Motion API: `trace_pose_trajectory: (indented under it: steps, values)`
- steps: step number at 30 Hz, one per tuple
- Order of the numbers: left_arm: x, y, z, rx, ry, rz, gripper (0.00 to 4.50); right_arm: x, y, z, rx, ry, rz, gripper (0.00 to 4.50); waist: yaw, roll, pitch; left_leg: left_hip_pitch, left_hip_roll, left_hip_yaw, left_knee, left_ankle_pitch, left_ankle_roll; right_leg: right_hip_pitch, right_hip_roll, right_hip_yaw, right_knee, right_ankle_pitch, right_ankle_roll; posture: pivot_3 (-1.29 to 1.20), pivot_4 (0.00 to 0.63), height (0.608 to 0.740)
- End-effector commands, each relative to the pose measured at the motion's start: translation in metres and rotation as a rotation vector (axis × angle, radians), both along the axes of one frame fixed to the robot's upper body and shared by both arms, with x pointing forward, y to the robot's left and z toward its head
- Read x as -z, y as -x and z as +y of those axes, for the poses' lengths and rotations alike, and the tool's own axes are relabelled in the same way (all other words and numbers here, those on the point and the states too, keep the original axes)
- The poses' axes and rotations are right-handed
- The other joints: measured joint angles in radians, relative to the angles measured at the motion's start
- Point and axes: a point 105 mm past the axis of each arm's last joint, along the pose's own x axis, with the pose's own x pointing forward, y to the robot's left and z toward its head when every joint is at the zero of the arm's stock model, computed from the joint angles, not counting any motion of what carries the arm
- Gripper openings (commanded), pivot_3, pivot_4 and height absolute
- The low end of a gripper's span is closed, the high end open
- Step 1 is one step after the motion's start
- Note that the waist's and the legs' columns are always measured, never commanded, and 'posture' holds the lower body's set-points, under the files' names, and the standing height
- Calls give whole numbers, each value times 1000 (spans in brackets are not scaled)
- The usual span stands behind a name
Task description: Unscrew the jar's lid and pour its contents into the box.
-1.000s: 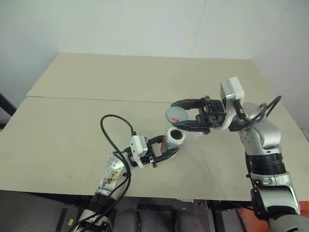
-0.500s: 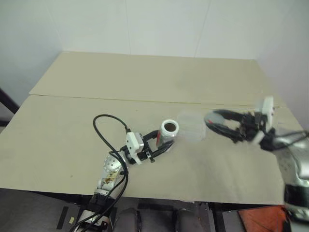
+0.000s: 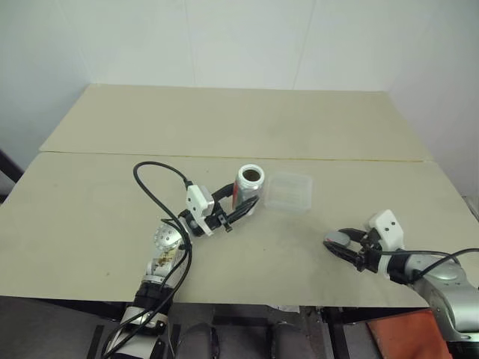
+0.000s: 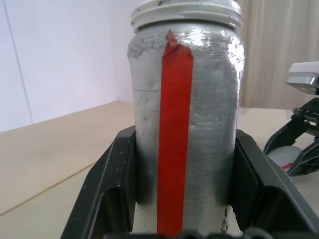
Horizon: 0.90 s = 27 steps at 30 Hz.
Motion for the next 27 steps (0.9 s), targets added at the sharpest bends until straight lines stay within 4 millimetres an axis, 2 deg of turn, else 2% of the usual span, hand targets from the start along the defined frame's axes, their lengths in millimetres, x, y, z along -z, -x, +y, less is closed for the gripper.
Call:
trace_pose_trajectory:
  steps: [1,2,4,8,10,12,15,19,22,24,26,27]
  values:
    - [-9,-1,2,-12,0,-52,2097,0,4,-1,-28,38,11,3499,2,0,0,0,0,0,0,0,0,0,0,0,0,0,0,0,150,740]
    - [-9,-3,3,-22,-7,-53,2097,0,6,-1,-39,45,14,3709,3,0,0,0,0,0,0,0,0,0,0,0,-1,0,0,0,150,740]
    - [-6,-6,6,-50,-35,-55,2097,-3,7,0,-45,50,10,4428,5,0,0,0,0,0,0,0,0,0,0,0,-1,0,0,0,150,740]
    - [-6,-12,11,-82,-50,-60,2097,-16,12,-1,-63,64,-26,4428,6,0,0,0,0,0,0,0,0,0,0,0,0,0,0,0,150,740]
    - [-8,-14,12,-84,-53,-64,2097,-29,9,-2,-46,121,-134,4428,6,0,0,-1,0,0,0,0,0,0,0,0,-1,0,0,0,150,740]
    - [-15,-20,13,-90,-53,-64,2097,-57,2,-4,17,12,-212,4428,6,0,0,-1,0,-1,0,0,0,0,0,-1,-1,0,0,0,150,740]
    - [-22,-29,14,-76,-94,-72,2097,-79,5,0,-10,-17,-288,4428,6,0,0,-2,0,-1,1,0,0,0,0,-1,0,0,1,0,150,740]
    - [-30,-55,12,-128,-223,-130,2097,-83,9,5,-31,6,-317,4428,10,0,0,-1,0,-1,1,0,0,1,0,-2,-1,0,1,0,150,740]
    - [-39,-80,6,-227,-384,-238,2097,-83,12,11,-45,-6,-336,4428,15,-1,0,-3,-2,0,1,0,1,0,0,-2,-2,1,1,0,150,740]
    - [-49,-94,-7,-298,-583,-420,2097,-82,17,16,-52,-5,-353,4428,18,-1,1,-4,-2,1,1,0,1,0,0,-3,-5,1,2,0,150,740]
    - [-57,-100,-16,-334,-661,-530,2097,-81,20,18,-52,-17,-359,4428,20,-1,1,-6,-3,2,0,0,0,0,0,-4,-9,2,3,0,150,740]
    - [-62,-102,-27,-342,-708,-603,2097,-80,22,19,-51,-19,-359,4428,22,-1,0,-6,-3,2,0,0,0,1,0,-4,-10,2,4,0,150,740]
